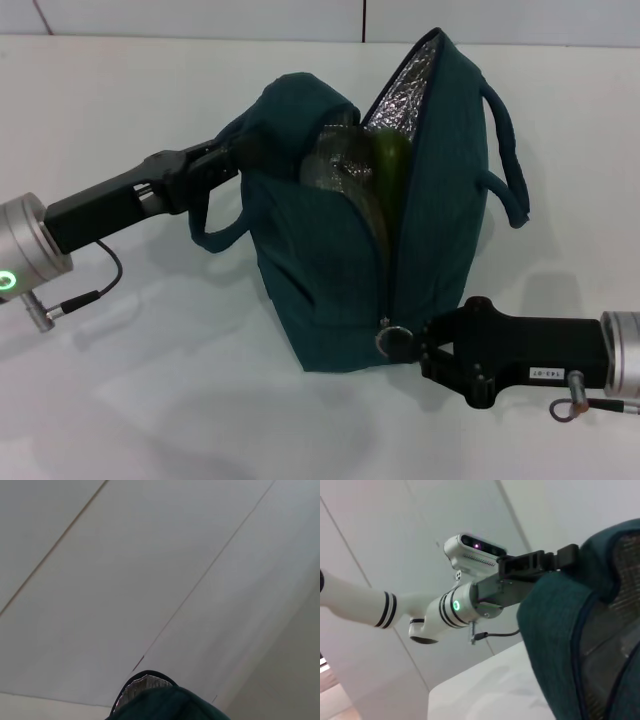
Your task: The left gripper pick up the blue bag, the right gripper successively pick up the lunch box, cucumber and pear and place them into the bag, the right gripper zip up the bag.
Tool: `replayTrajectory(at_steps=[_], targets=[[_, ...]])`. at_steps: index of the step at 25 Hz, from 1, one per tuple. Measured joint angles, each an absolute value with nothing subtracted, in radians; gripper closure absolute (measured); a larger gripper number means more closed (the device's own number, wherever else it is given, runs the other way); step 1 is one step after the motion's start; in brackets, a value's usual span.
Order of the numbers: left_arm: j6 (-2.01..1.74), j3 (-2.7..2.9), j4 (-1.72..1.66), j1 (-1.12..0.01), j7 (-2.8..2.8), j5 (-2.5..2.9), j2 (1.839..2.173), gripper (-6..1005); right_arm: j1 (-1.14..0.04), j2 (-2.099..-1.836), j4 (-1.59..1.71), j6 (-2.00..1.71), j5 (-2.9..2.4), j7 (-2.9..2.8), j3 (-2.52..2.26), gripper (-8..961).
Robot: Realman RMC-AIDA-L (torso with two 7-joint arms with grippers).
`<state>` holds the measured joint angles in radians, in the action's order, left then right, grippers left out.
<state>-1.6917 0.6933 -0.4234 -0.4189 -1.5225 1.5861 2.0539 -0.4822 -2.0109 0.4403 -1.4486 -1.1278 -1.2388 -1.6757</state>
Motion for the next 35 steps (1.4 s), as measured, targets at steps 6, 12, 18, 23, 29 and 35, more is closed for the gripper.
replayTrajectory(at_steps=[6,12,18,23,29,35], targets=[[-1.692,0.695,-0.423,-0.419,-1.482,1.587,2.055,770,-0.494,-2.012,0.442,-1.473,-1.132,-1.24,-1.674,945],[-1.734,0.684,-0.423,-0.404,-1.389,1.532,2.058,546,-0.496,-2.011,0.446,-1.515,-1.128,-1.239,-1.661,945],[-1.763,0.684,-0.422,-0.391,-1.309,1.519,2.059,233,-0.5,-2.012,0.449,-1.519,-1.126,-1.239,-1.634,945],[-1.821,0.695,-0.422,-0.365,-1.241,1.528,2.063,141,-0.524,-2.014,0.45,-1.521,-1.119,-1.239,-1.63,945],[-1.832,0.7,-0.414,-0.329,-1.177,1.586,2.08,107,-0.56,-2.015,0.452,-1.527,-1.096,-1.235,-1.628,945],[-1.841,0.707,-0.409,-0.27,-1.125,1.59,2.085,111,-0.58,-2.017,0.474,-1.529,-1.067,-1.212,-1.626,945]])
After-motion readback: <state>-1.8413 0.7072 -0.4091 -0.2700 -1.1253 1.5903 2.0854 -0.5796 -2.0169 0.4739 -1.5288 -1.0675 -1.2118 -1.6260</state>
